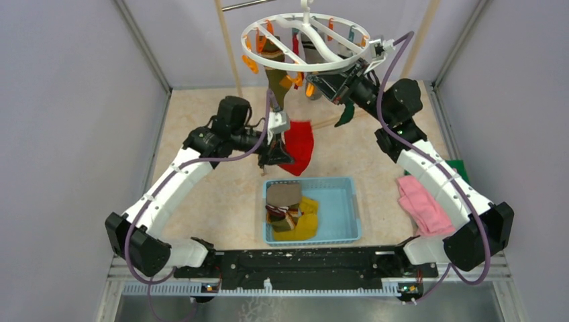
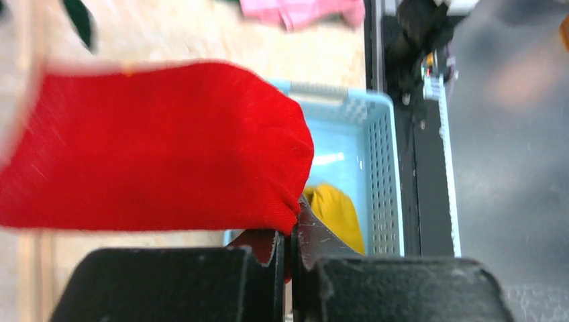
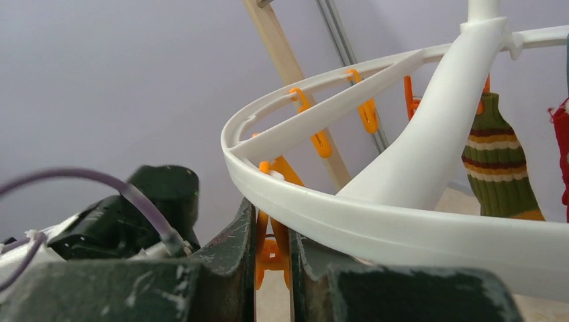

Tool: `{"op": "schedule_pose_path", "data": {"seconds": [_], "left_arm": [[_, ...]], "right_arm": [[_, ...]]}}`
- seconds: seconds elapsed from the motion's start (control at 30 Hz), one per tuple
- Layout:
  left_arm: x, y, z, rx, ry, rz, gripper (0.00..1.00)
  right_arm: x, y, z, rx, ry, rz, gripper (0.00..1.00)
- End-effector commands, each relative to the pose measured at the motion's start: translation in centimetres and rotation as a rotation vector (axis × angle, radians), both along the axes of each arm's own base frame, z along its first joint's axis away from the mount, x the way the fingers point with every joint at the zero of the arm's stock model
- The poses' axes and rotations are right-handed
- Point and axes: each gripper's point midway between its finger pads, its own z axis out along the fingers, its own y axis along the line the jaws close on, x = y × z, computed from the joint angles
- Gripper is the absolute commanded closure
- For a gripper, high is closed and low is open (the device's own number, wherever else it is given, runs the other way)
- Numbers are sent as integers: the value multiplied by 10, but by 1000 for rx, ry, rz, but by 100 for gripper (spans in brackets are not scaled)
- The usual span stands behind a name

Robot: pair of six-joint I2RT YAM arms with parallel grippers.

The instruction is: Remove the socks clipped to the hanger

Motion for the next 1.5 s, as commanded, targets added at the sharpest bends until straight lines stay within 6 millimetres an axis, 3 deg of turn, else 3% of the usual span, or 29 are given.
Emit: {"op": "schedule_pose_path", "data": {"seconds": [0.0, 0.1, 0.2, 0.27, 0.33, 0.37, 0.57, 0.73, 0.83, 0.93, 1.07, 1.23, 1.3, 1.47], "left_arm": [[-18, 13, -82, 160, 10, -74, 100], [-38, 17, -136, 288, 54, -148, 95], [-54, 20, -174, 415, 86, -198, 78], [-59, 20, -184, 456, 67, -213, 51], [-58, 20, -182, 457, 29, -209, 5], [-57, 21, -178, 449, -1, -208, 2], [-39, 31, -143, 471, -151, -129, 1], [-11, 37, -135, 510, -240, -12, 4], [6, 32, -147, 524, -236, 47, 15], [9, 25, -168, 548, -184, 33, 27], [3, 17, -200, 573, -91, -10, 42], [-15, 7, -222, 585, -50, -100, 66], [-24, 2, -225, 590, -18, -136, 71], [-35, -7, -232, 582, -29, -178, 69]], "right_arm": [[-9, 1, 25, 12, -55, 14, 100], [-8, 2, 22, 3, -44, 15, 100], [-7, 2, 19, -4, -32, 16, 100], [-7, 3, 18, -8, -26, 17, 100], [-7, 3, 16, -12, -20, 18, 100], [-7, 3, 15, -13, -19, 18, 100], [-8, 4, 13, -23, -10, 25, 100], [-9, 4, 10, -35, -5, 18, 100], [-10, 3, 9, -37, -2, 17, 100], [-11, 4, 8, -43, 6, 17, 100], [-11, 5, 7, -48, 13, 23, 100], [-13, 9, 3, -64, 25, 37, 100], [-13, 10, 1, -72, 29, 38, 100], [-13, 12, -7, -97, 48, 36, 100]]}}
